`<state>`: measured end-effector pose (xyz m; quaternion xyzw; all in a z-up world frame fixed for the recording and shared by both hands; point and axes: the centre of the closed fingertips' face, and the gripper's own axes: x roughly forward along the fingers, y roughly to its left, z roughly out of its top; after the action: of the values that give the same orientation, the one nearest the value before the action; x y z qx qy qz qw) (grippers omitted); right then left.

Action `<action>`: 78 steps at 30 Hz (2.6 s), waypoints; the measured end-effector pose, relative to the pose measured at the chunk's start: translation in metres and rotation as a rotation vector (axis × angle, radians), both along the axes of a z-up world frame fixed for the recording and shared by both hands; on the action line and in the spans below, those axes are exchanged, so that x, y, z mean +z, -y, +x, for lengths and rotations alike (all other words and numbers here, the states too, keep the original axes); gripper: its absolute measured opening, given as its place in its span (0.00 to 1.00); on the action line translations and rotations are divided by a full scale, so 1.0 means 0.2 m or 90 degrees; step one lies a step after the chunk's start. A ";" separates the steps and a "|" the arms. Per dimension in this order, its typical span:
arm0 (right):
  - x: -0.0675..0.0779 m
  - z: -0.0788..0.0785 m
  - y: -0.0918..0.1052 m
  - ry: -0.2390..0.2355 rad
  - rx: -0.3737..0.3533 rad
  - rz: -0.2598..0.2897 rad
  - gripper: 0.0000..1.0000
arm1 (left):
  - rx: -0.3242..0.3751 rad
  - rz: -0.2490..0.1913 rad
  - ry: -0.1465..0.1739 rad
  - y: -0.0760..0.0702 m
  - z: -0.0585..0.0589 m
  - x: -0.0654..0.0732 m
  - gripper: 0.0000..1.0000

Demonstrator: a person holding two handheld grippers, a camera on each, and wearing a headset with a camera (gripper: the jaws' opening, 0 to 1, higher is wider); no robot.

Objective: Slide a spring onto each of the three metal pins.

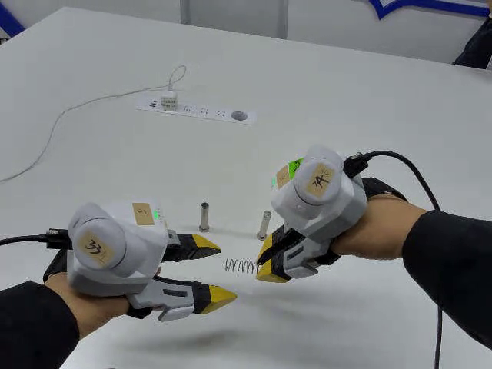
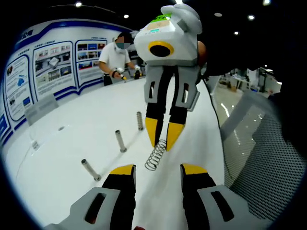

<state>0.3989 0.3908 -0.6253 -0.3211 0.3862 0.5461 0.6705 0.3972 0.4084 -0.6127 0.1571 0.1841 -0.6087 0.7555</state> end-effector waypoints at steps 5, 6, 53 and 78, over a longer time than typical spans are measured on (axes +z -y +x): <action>0.01 -0.02 -0.01 0.000 0.022 0.002 0.11 | -0.020 0.006 0.012 0.02 -0.02 -0.01 0.31; 0.01 -0.02 -0.01 0.000 0.025 0.003 0.11 | -0.023 0.008 0.014 0.02 -0.02 -0.01 0.29; 0.12 -0.05 -0.03 -0.004 0.034 0.065 0.12 | -0.050 -0.020 0.013 0.06 -0.04 0.03 0.10; 0.23 -0.06 -0.16 0.012 0.052 0.089 0.12 | -0.043 -0.026 0.013 0.07 -0.04 0.03 0.11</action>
<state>0.3874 0.4219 -0.5800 -0.2945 0.3274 0.5954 0.6720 0.3889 0.3939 -0.6073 0.1541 0.1583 -0.6362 0.7393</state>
